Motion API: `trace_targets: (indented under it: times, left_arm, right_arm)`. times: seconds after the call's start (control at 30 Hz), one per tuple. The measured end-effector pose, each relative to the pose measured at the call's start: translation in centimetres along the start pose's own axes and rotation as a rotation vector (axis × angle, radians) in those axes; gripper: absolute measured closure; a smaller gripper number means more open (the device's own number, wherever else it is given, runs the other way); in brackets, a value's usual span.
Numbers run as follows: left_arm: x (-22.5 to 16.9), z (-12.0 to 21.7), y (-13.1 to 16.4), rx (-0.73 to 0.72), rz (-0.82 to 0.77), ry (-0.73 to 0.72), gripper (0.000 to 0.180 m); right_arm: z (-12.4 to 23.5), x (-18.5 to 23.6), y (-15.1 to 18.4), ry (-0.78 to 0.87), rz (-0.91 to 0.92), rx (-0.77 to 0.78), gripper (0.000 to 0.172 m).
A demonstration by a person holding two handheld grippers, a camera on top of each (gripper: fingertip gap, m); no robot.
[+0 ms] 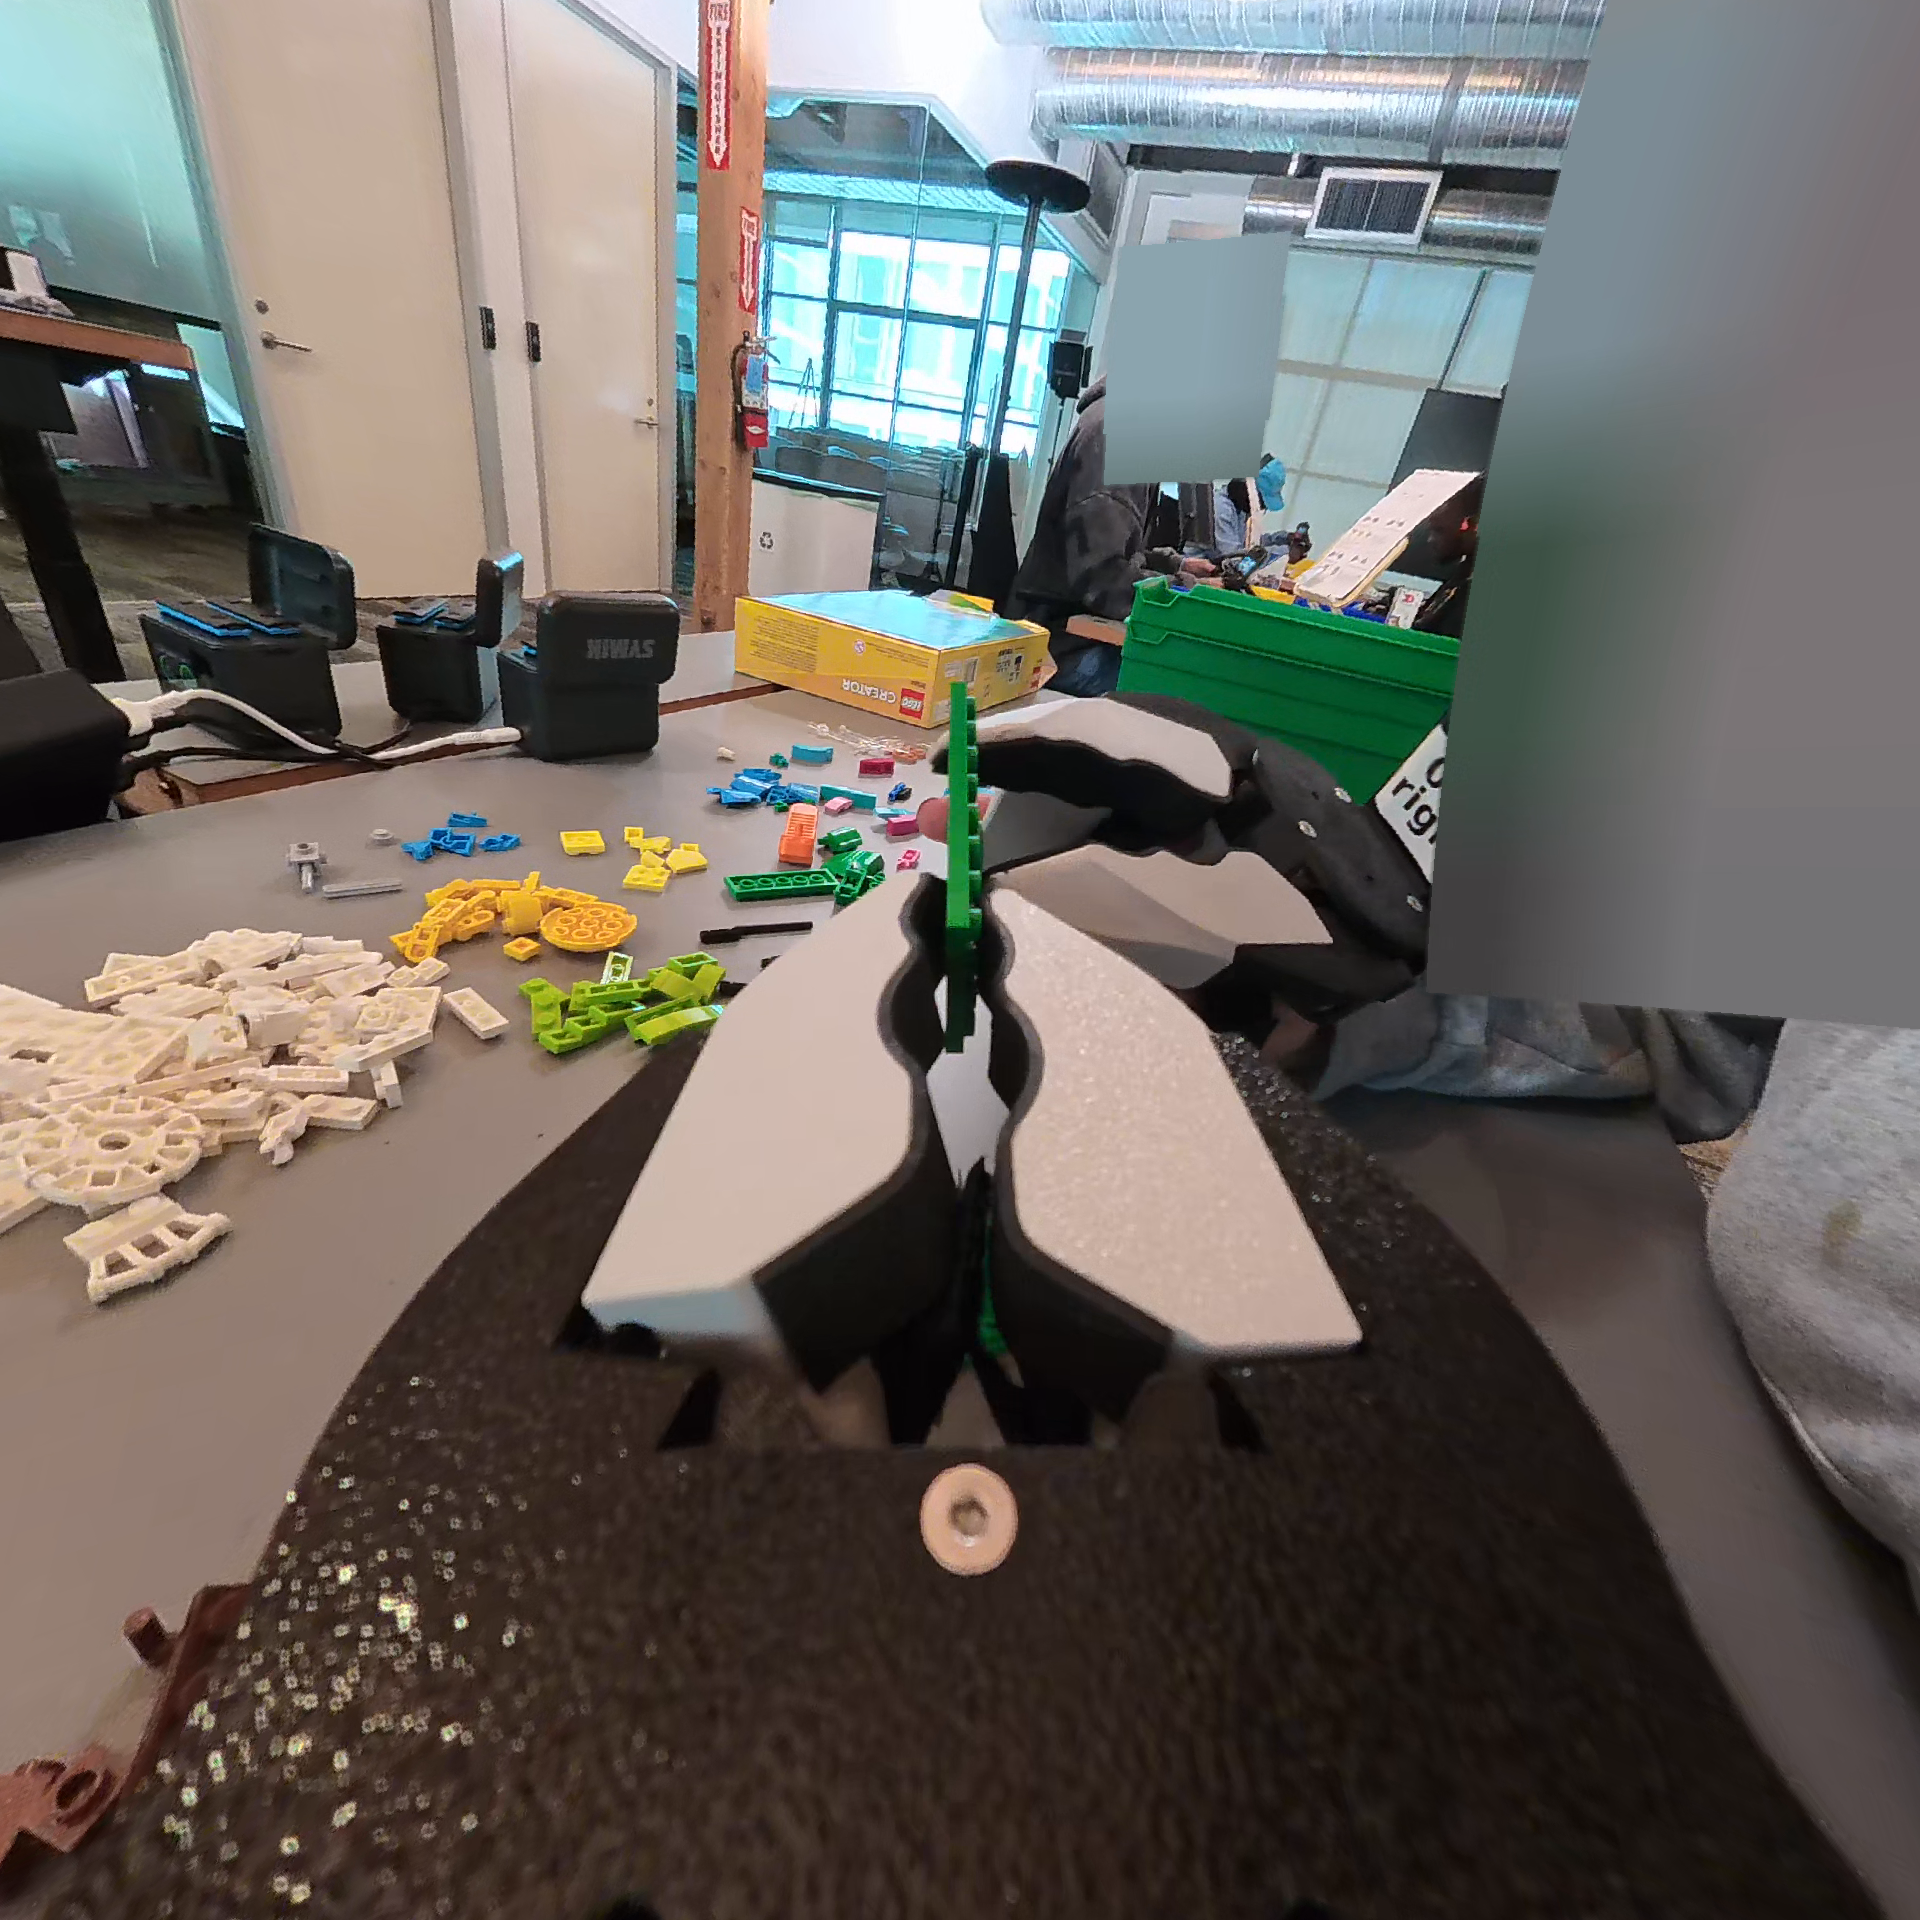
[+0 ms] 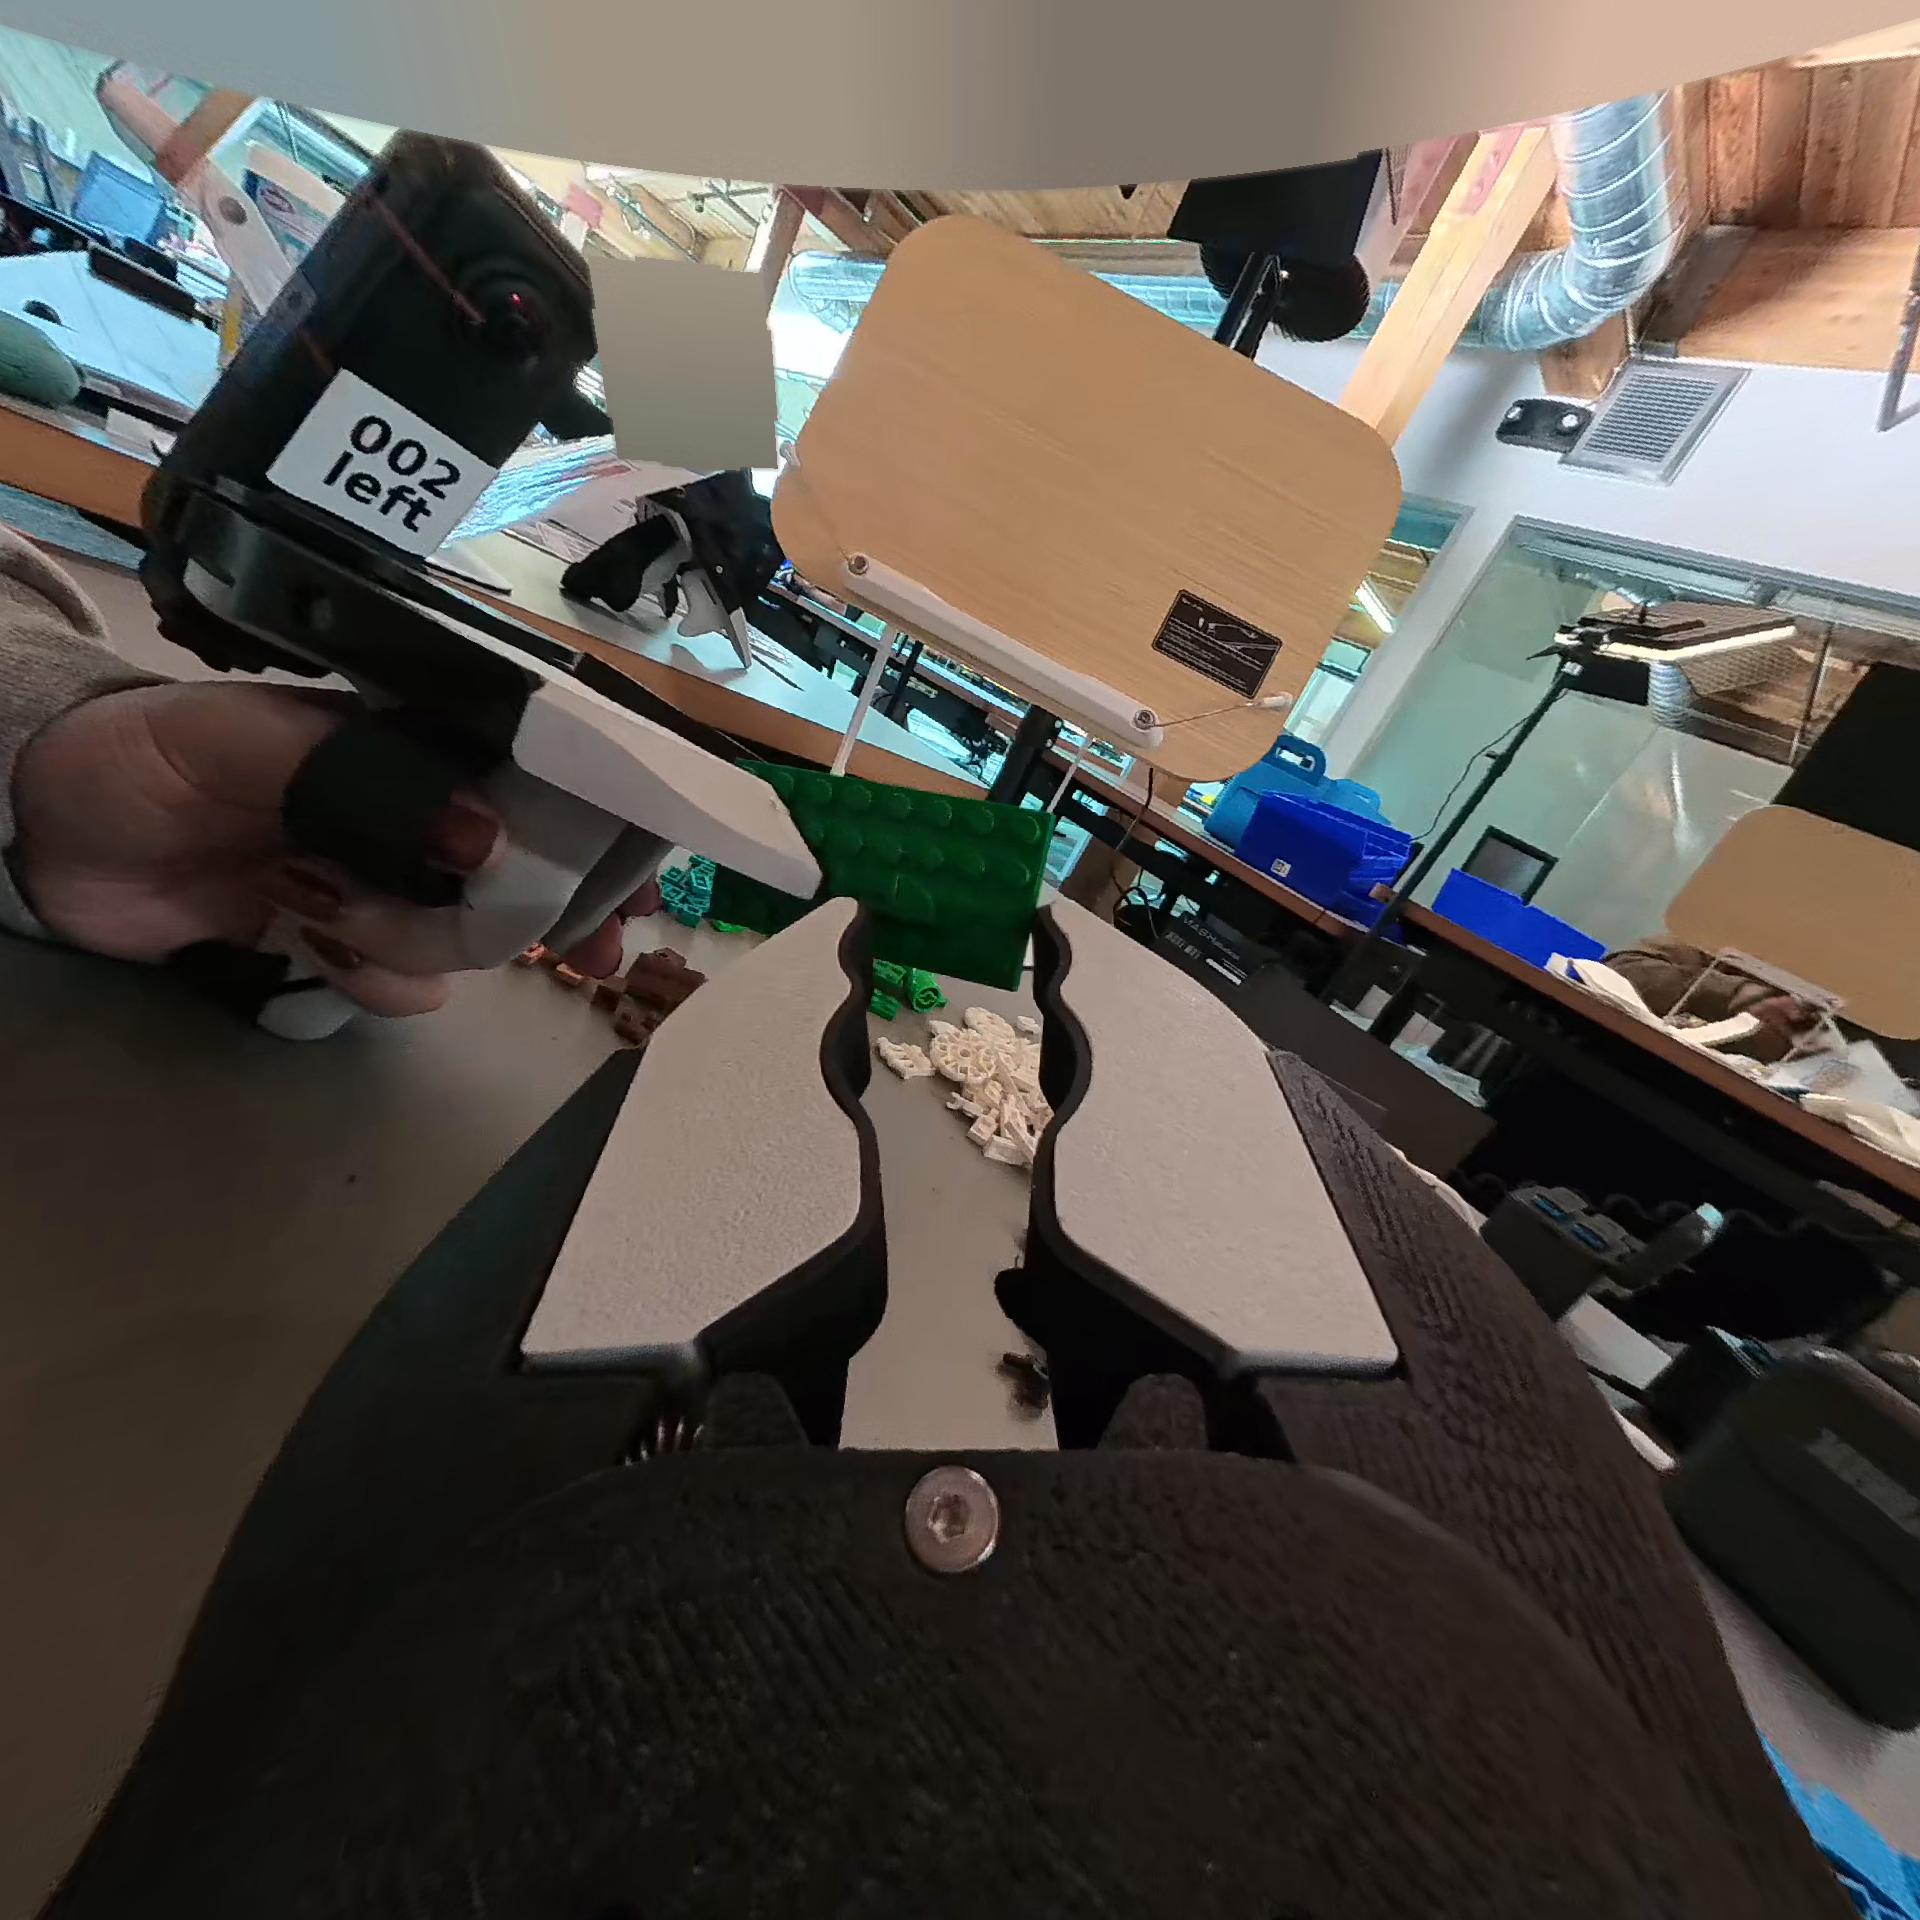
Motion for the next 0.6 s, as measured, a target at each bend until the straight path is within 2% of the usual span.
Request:
trace_targets:
  times: [0.27,0.6]
  left_arm:
    - [-0.02,-0.12,0.14,0.009,-0.035,-0.028,0.176]
    - [0.08,-0.50,0.62,0.039,-0.189,-0.167,0.176]
  right_arm:
    - [0.00,0.04,0.00,-0.007,-0.001,0.000,0.141]
    - [-0.11,-0.20,0.29,0.049,0.037,0.038,0.138]
Point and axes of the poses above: each gripper's, where its closed fingertips meet, z back along the fingers, y out of its underside, x = y × z across the jaws, the point moved 1 cm from there along z, back along the fingers, and after that the axes turned 4 degrees about -y, right-handed, at the moved point
